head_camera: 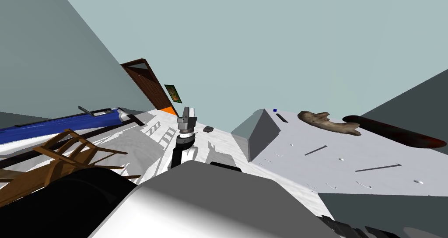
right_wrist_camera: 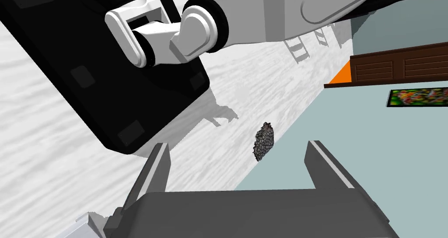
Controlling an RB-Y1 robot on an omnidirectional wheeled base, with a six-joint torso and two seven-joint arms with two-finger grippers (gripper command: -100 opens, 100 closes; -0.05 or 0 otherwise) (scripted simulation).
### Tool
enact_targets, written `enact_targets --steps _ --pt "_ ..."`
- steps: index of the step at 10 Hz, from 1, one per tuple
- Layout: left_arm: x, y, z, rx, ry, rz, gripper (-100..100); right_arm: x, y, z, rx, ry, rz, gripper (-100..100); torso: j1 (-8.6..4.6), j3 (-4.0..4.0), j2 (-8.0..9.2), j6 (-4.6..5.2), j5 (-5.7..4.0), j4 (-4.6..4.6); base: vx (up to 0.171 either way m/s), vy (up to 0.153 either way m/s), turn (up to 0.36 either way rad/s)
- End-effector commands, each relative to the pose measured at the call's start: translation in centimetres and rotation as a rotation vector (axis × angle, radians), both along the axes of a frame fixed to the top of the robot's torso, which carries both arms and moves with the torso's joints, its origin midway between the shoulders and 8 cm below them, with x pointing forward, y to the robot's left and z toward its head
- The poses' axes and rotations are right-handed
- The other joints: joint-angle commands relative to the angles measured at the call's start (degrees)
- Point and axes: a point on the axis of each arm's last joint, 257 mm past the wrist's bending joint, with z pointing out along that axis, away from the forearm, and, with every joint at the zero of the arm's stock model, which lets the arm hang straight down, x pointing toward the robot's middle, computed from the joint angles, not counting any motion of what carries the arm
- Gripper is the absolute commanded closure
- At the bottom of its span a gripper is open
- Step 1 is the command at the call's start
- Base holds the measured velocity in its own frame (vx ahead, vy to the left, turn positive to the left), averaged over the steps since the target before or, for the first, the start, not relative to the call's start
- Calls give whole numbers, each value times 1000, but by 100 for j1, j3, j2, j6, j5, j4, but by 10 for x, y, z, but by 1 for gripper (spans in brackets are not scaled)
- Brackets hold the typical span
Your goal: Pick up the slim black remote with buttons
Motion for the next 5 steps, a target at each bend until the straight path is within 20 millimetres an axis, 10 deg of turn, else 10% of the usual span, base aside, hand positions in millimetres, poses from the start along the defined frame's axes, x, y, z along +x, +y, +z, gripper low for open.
enact_targets --steps 1,5 --pt "0 0 0 0 0 0 0 -6 -24 8 -63 33 -11 -100 0 0 0 0 0 0 27 13 156" --pt "0 0 0 0 0 0 0 -16 -91 33 -222 121 -34 -100 -2 -3 -5 5 -1 -1 33 6 129"
